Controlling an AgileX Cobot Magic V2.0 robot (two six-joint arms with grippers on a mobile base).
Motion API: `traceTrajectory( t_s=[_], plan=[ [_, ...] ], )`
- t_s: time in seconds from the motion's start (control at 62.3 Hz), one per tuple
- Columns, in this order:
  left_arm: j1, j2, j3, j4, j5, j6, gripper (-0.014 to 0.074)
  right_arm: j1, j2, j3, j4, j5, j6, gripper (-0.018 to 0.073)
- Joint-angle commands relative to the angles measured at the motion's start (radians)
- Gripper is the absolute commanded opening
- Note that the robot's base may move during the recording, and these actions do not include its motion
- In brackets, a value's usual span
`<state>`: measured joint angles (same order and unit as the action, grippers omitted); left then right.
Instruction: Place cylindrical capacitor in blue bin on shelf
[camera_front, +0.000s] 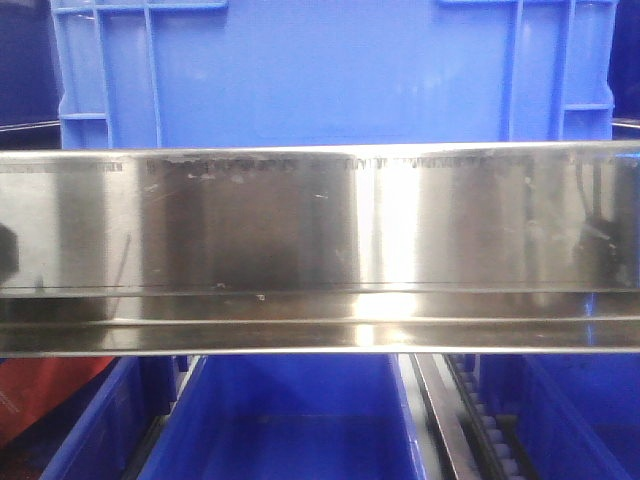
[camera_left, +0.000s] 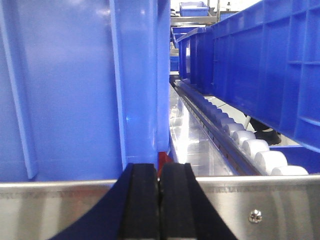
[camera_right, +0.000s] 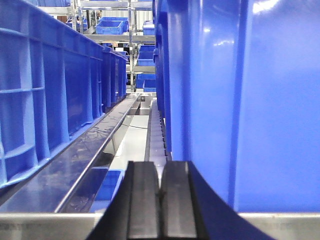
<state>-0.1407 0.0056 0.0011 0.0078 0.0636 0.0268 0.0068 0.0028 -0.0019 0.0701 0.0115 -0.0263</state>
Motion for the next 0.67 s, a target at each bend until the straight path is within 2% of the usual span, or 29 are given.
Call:
traceTrajectory(
  t_s=[0.0,0.658],
  plan=[
    [0.002,-0.006,-0.001,-0.002,-0.025,-0.004,-0.0111,-0.002,-0.003,0.002,0.002,-0.019,-0.004,-0.0167],
    [0.002,-0.006,-0.001,-0.002,-0.027,-0.004,-0.0111,-0.002,-0.003,0.002,0.002,-0.019,-0.004,-0.0167]
  ],
)
